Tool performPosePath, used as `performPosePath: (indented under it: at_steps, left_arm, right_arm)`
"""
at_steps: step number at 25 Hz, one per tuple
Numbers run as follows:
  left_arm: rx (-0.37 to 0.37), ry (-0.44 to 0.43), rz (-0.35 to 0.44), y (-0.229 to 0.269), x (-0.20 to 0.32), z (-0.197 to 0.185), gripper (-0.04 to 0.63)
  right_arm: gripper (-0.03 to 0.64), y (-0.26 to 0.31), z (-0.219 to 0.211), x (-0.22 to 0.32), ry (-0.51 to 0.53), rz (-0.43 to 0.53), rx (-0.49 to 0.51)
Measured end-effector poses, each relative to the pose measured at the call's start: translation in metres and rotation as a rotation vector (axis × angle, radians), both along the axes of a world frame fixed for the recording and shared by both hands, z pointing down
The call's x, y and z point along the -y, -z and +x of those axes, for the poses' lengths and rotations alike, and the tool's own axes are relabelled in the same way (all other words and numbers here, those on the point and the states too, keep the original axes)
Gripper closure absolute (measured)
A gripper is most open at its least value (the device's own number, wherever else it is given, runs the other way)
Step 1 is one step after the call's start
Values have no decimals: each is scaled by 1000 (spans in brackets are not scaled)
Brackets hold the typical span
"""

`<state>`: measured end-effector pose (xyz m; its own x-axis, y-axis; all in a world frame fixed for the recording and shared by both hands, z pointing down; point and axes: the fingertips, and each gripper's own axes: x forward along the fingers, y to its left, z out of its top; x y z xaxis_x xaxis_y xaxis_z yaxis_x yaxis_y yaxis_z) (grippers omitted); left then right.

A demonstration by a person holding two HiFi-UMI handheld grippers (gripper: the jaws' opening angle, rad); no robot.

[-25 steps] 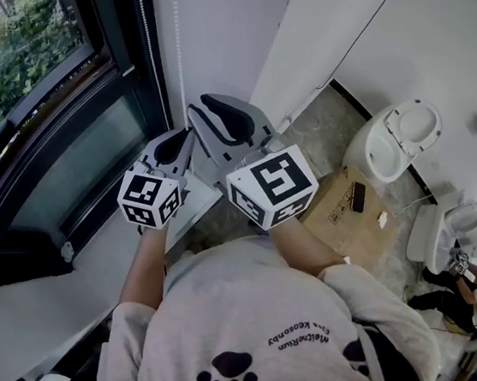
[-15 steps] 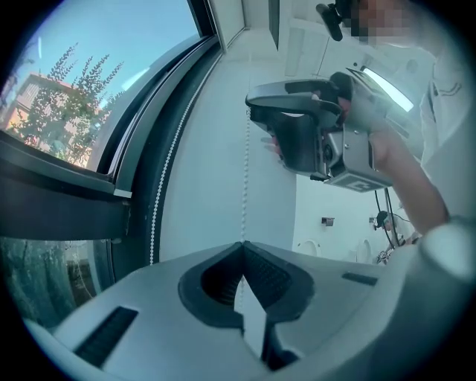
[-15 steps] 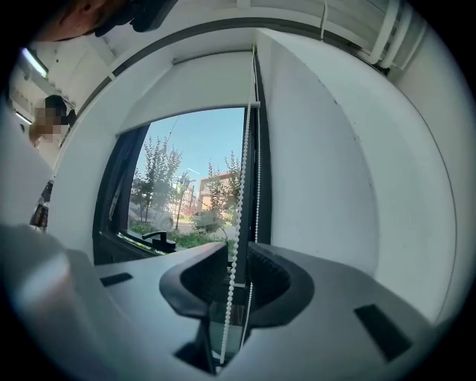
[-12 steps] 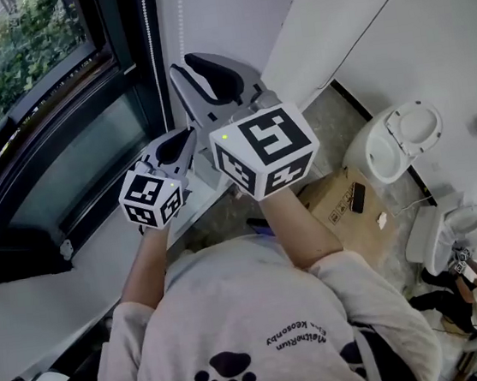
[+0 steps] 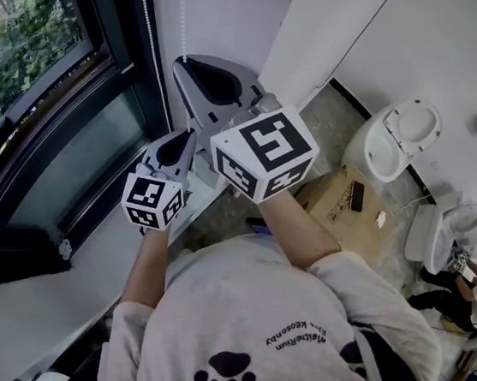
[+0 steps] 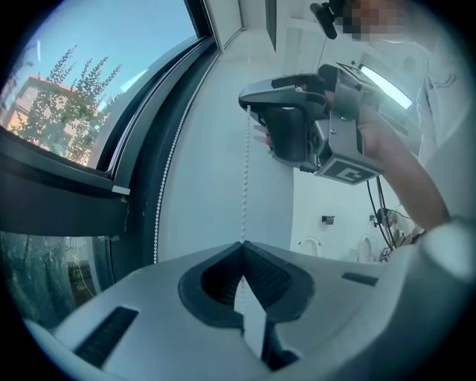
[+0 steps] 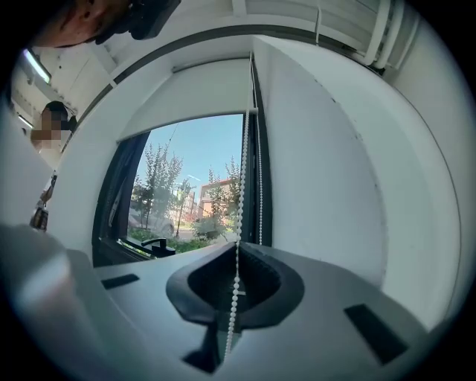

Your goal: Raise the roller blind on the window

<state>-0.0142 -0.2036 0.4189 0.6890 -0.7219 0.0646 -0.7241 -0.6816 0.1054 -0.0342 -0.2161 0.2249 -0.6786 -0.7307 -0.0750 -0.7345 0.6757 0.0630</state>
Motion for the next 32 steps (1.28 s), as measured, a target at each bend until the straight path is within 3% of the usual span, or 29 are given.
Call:
performPosePath:
  at_steps: [5, 20, 32]
  left_arm:
    - [-34, 8, -78, -26, 2, -2, 588]
    - [57, 36, -279, -136, -19, -12, 586]
    - [74, 30, -304, -152, -20, -11, 569]
  right_arm:
    - [604, -26, 1, 3, -11, -38, -18]
    - [604, -139, 0, 2, -37, -156, -112]
    - [604, -159, 7, 4, -52, -154, -102]
